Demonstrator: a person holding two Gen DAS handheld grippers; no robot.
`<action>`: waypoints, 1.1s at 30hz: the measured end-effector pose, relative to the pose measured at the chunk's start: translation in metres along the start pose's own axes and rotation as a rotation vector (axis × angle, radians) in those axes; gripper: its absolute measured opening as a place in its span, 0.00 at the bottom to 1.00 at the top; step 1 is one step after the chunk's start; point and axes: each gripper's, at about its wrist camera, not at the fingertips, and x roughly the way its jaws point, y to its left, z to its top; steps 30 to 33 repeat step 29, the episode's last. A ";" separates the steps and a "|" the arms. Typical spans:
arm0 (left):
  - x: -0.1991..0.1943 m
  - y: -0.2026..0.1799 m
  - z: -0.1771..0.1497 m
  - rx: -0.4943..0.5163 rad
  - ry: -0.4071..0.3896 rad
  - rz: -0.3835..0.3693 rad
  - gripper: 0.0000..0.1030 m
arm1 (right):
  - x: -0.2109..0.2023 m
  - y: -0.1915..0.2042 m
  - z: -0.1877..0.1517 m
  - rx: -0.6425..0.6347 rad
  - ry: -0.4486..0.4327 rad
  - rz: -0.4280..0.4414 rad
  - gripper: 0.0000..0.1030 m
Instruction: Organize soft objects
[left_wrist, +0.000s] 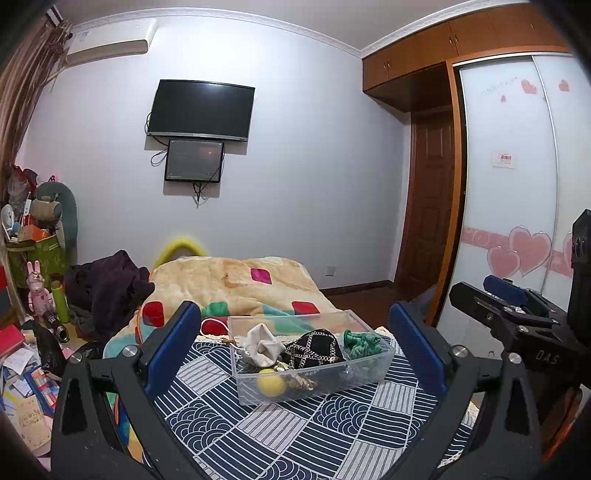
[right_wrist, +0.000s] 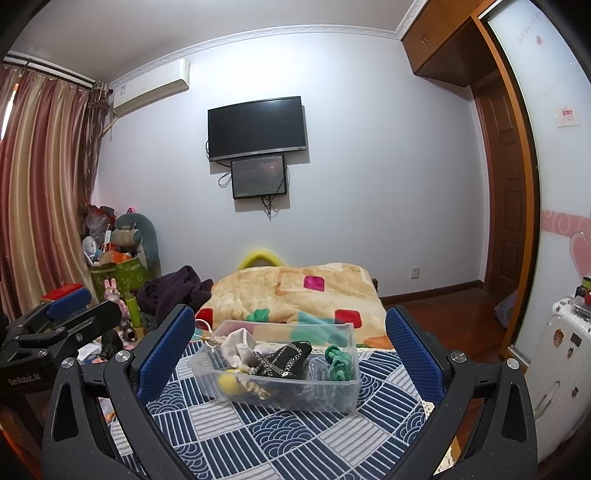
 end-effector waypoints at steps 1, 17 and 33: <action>0.000 0.000 0.000 -0.001 0.001 -0.002 1.00 | 0.000 0.000 0.000 0.002 0.001 0.001 1.00; 0.003 0.000 -0.003 0.000 0.019 -0.022 1.00 | 0.001 0.000 -0.003 0.009 0.009 0.005 1.00; 0.003 0.004 -0.004 -0.014 0.026 -0.037 1.00 | 0.003 0.000 -0.004 0.008 0.016 0.004 1.00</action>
